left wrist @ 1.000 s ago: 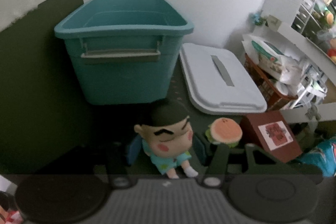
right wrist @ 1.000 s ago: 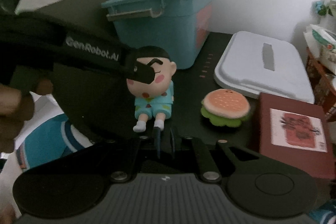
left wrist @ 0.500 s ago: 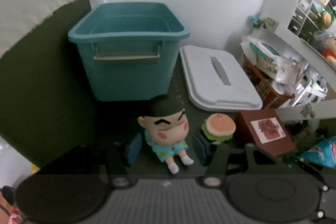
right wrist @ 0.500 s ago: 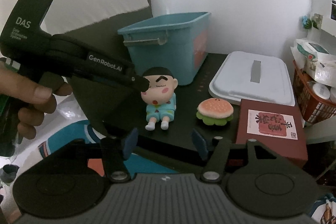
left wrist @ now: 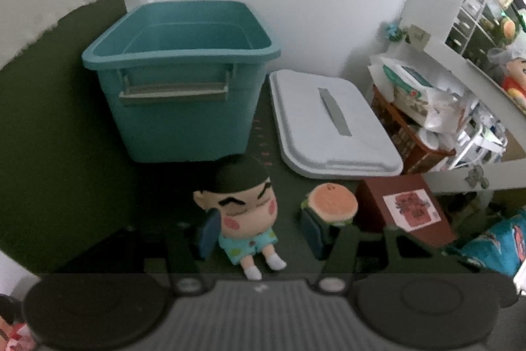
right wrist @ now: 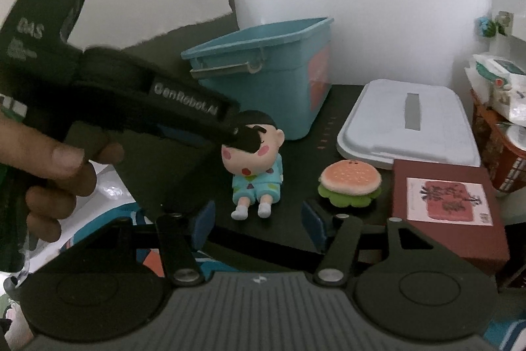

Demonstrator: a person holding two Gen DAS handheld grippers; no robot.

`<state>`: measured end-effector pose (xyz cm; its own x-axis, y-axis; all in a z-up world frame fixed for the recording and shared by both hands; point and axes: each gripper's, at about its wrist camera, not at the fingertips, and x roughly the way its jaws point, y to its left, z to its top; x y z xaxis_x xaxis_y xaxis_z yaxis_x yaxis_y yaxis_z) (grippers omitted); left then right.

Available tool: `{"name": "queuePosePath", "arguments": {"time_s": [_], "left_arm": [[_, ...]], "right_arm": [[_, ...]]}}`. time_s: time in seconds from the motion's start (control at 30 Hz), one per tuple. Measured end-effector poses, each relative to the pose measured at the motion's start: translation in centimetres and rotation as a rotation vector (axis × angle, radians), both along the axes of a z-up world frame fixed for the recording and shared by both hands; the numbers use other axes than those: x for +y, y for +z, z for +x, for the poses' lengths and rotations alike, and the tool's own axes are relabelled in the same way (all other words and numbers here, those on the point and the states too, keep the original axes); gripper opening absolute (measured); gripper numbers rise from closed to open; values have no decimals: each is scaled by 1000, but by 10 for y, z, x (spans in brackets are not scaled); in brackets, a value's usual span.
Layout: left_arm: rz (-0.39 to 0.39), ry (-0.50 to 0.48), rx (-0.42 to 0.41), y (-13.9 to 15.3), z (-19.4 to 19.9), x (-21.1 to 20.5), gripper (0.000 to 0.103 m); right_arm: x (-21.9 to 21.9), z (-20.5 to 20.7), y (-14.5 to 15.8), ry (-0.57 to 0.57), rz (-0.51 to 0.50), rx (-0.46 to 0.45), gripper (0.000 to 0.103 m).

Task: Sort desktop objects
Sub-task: 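Lower the left tool's open fingers around the Shin-chan figurine's head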

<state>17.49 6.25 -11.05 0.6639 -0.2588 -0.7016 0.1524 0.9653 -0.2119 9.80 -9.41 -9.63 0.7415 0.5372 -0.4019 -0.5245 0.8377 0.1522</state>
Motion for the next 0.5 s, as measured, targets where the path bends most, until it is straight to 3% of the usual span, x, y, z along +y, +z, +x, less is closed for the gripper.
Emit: {"name": "queuePosePath", "arguments": {"time_s": [0.3, 0.5], "left_arm": [[-14, 29, -10, -6, 10, 11, 57], [-35, 27, 6, -15, 16, 16, 57]], "right_arm": [[27, 24, -16, 5, -11, 39, 74], [34, 32, -21, 7, -29, 47, 75]]}}
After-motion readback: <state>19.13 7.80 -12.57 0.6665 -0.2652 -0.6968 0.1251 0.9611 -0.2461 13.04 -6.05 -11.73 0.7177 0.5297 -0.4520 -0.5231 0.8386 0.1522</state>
